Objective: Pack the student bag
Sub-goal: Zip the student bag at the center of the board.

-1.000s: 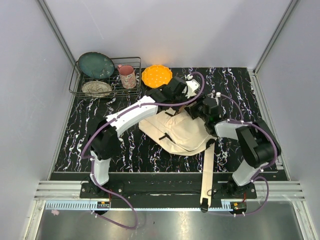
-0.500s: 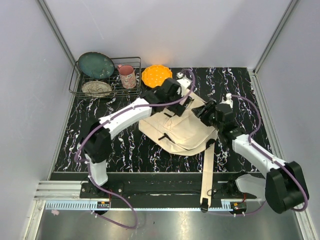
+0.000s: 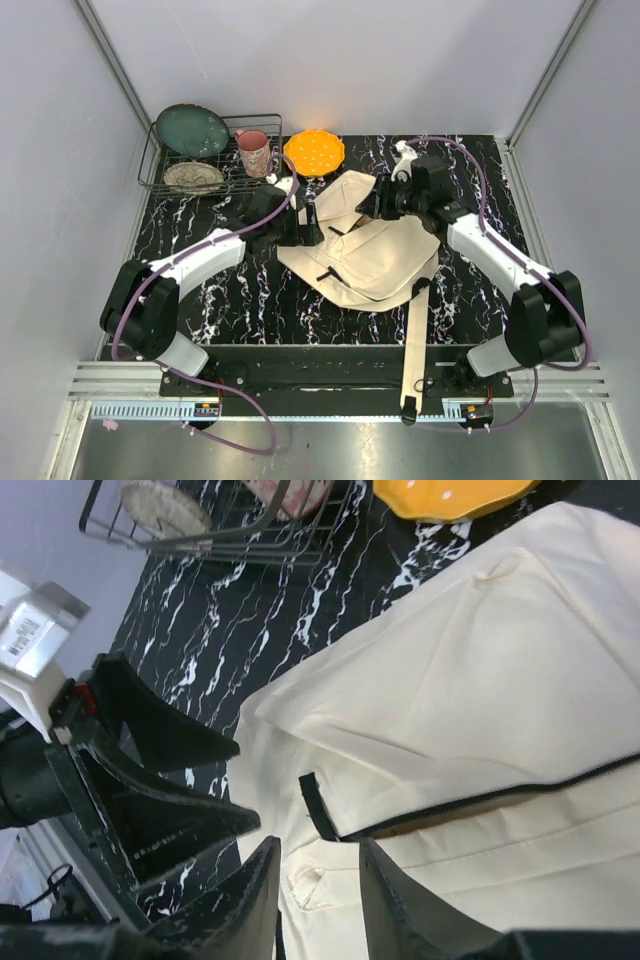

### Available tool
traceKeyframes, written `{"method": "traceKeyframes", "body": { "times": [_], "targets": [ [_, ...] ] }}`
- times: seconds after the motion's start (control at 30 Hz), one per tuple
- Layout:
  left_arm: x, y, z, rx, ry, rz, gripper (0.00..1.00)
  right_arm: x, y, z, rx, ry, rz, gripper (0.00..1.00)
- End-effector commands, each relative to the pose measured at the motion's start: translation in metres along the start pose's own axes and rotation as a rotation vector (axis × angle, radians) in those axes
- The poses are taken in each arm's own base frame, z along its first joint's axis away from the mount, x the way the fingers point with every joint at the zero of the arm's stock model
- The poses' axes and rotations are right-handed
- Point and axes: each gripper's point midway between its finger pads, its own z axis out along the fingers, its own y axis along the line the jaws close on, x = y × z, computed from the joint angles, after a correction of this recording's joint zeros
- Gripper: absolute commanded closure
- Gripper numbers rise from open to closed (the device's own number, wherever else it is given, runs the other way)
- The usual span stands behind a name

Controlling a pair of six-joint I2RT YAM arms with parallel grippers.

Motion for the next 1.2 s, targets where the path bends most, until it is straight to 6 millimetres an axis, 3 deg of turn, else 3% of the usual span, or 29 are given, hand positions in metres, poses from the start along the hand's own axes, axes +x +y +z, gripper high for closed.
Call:
{"method": "traceKeyframes", "body": {
  "times": [0.0, 0.13, 0.17, 0.2, 0.3, 0.5, 0.6, 0.9, 1.03, 1.17],
  "targets": [
    [-0.011, -0.031, -0.003, 0.137, -0.053, -0.091, 0.01, 0.010, 0.020, 0.011, -0.100, 0.155, -0.146, 0.58],
    [0.005, -0.031, 0.001, 0.162, -0.037, -0.205, 0.01, 0.020, 0.040, 0.022, -0.129, 0.187, -0.230, 0.55],
    [0.019, -0.025, 0.003, 0.149, -0.016, -0.229, 0.01, 0.024, 0.036, 0.026, -0.125, 0.206, -0.230, 0.54],
    [0.022, -0.023, 0.003, 0.149, -0.017, -0.243, 0.01, 0.024, 0.039, 0.029, -0.136, 0.216, -0.240, 0.53],
    [0.033, -0.018, 0.005, 0.142, -0.017, -0.306, 0.01, 0.039, 0.023, 0.044, -0.084, 0.294, -0.248, 0.53],
    [0.035, -0.013, 0.002, 0.115, -0.059, -0.357, 0.01, 0.048, 0.012, 0.064, -0.054, 0.320, -0.320, 0.52],
    [0.034, -0.014, 0.002, 0.121, -0.075, -0.375, 0.01, 0.066, 0.010, 0.072, -0.052, 0.374, -0.347, 0.51],
    [0.037, -0.017, 0.008, 0.129, -0.060, -0.378, 0.01, 0.090, -0.007, 0.090, 0.083, 0.419, -0.451, 0.48],
    [0.035, -0.017, 0.008, 0.127, -0.058, -0.369, 0.01, 0.094, -0.025, 0.094, 0.184, 0.417, -0.454, 0.57],
    [0.037, -0.015, 0.007, 0.121, -0.055, -0.365, 0.01, 0.091, -0.031, 0.096, 0.227, 0.405, -0.456, 0.86]
  ]
}}
